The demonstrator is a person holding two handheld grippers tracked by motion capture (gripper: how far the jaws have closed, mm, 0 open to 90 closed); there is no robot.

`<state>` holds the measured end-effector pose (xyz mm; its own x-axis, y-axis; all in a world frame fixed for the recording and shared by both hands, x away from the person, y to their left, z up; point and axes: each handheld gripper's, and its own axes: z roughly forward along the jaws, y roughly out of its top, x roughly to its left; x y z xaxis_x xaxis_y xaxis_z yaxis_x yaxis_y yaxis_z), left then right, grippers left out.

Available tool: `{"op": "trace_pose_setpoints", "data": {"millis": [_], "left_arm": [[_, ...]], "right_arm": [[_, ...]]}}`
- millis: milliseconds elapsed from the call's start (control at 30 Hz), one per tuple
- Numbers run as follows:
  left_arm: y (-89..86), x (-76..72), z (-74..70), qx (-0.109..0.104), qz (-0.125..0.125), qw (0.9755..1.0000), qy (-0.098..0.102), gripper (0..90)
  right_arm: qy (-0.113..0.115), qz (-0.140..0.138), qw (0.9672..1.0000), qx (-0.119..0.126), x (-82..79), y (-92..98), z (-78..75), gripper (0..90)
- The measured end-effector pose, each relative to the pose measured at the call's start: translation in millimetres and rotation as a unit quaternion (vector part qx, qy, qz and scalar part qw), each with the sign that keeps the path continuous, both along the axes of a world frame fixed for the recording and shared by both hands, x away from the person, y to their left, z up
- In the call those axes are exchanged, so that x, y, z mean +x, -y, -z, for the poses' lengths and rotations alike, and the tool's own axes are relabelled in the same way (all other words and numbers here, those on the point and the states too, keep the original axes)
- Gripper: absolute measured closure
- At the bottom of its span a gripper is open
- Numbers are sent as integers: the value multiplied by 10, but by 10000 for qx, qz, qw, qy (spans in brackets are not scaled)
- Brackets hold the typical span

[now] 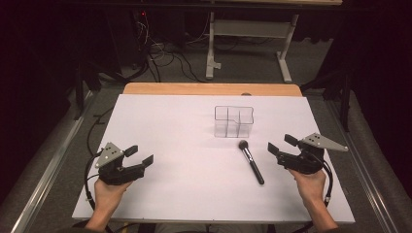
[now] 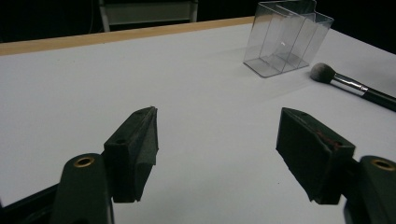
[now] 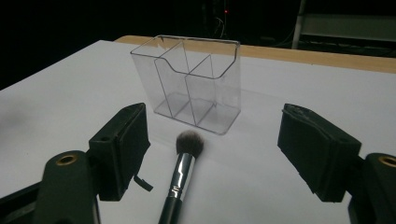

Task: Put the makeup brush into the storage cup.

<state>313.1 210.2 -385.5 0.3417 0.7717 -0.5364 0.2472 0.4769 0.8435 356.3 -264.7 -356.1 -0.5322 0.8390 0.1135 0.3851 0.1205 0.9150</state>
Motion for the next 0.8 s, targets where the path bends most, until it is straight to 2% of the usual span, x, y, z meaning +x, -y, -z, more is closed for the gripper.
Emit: {"op": "trace_pose_setpoints", "data": {"millis": [800], "left_arm": [[-4,-4,-3,-2,17,10000,5,294]], "right_arm": [[74,-390,9992,-81,138,-472,-80,263]]}}
